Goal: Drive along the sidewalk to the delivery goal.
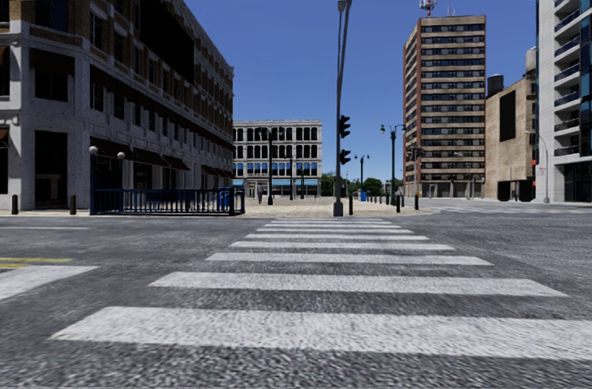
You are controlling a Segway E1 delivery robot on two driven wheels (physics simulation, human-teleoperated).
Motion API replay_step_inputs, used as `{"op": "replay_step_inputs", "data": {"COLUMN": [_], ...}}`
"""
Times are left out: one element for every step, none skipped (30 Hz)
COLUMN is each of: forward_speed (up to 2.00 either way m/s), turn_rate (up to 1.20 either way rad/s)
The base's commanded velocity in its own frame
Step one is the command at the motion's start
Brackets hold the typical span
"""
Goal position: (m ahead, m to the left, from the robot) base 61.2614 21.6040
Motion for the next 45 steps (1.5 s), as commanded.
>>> {"op": "replay_step_inputs", "data": {"forward_speed": [2.00,2.00,2.00,2.00,2.00,2.00,2.00,2.00,2.00,2.00,2.00,2.00,2.00,2.00,2.00,2.00,2.00,2.00,2.00,2.00,2.00,2.00,2.00,2.00,2.00,2.00,2.00,2.00,2.00,2.00,2.00,2.00,2.00,2.00,2.00,2.00,2.00,2.00,2.00,2.00,2.00,2.00,2.00,2.00,2.00], "turn_rate": [0.00,0.00,0.00,0.00,0.00,0.00,0.00,0.00,0.00,0.00,0.00,0.00,0.00,0.00,0.00,0.00,0.00,0.00,0.00,0.00,0.00,0.00,0.00,0.00,0.00,0.00,0.00,0.00,0.00,0.00,0.00,0.00,0.00,0.00,0.00,0.00,0.00,0.00,0.00,0.00,0.00,0.00,0.00,0.00,0.00]}}
